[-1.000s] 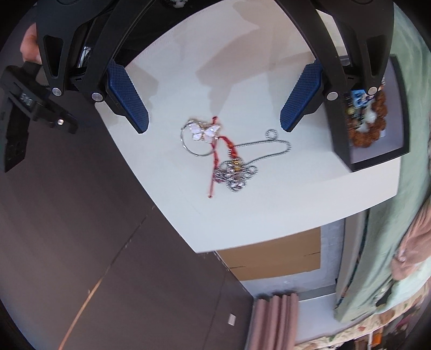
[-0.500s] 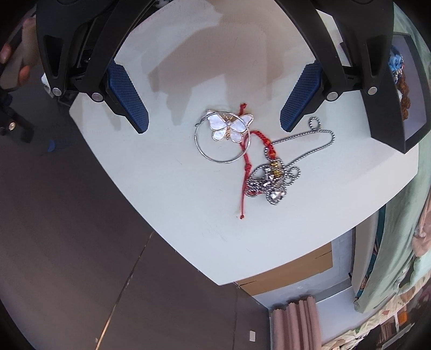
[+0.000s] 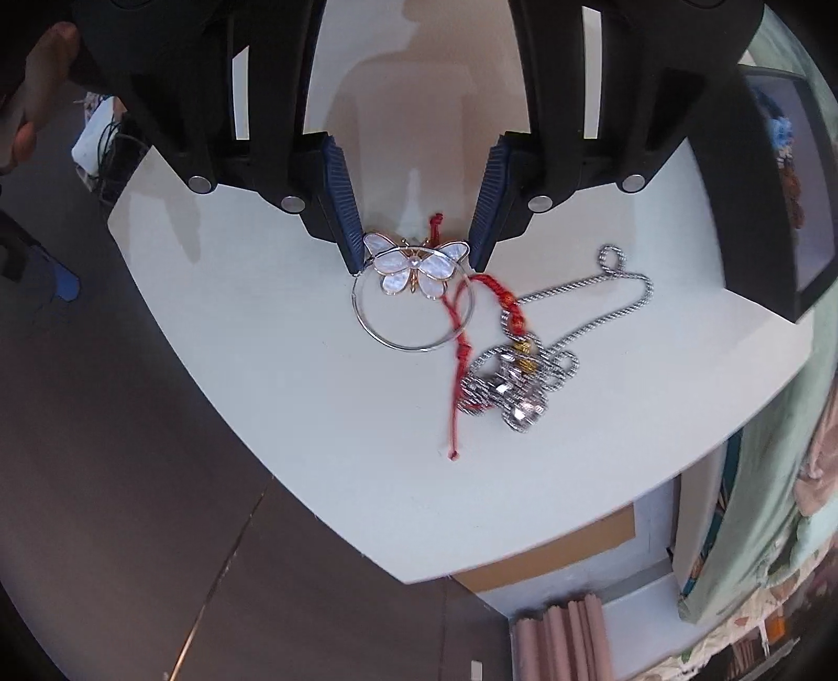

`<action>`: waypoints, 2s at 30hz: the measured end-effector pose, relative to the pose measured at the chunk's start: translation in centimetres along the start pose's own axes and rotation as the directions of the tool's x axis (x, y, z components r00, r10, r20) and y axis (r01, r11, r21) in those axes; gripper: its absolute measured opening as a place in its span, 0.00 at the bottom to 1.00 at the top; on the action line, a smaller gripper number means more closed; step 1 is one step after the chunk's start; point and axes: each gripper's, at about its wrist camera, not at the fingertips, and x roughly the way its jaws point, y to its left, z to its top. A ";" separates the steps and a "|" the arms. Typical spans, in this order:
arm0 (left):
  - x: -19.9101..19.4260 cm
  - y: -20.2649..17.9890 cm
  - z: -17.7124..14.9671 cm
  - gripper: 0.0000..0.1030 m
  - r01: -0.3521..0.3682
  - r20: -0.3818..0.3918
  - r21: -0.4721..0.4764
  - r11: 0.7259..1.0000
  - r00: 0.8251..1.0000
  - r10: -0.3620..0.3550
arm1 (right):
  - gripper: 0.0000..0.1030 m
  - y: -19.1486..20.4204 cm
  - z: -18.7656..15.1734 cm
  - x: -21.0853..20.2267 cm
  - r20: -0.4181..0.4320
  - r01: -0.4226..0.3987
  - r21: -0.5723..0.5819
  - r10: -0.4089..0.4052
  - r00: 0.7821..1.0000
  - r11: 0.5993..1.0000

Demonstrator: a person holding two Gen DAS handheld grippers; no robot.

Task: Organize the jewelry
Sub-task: 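Move the left tool to the white butterfly pendant and close on it, then carry the butterfly pendant into the box with the left tool while the right tool grasps the silver hoop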

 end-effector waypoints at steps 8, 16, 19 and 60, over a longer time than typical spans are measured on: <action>-2.5 2.2 0.0 0.40 0.053 0.045 -0.046 0.998 0.998 -0.051 | 0.92 1.5 -0.1 0.4 -0.005 -0.006 -0.036 0.006 1.000 0.999; -4.5 5.3 -0.2 0.40 0.115 0.076 -0.114 0.987 0.991 -0.107 | 0.91 4.0 0.0 2.0 -0.042 -0.043 -0.062 0.040 0.998 0.997; -5.2 6.4 -0.1 0.40 0.111 0.091 -0.128 0.985 0.991 -0.100 | 0.87 5.5 0.2 2.7 -0.059 -0.044 -0.087 0.039 0.997 0.995; -10.4 17.6 -3.6 0.40 0.033 0.170 -0.279 0.960 0.985 0.015 | 0.44 15.9 -2.4 10.2 -0.112 0.088 -0.517 -0.170 0.979 0.851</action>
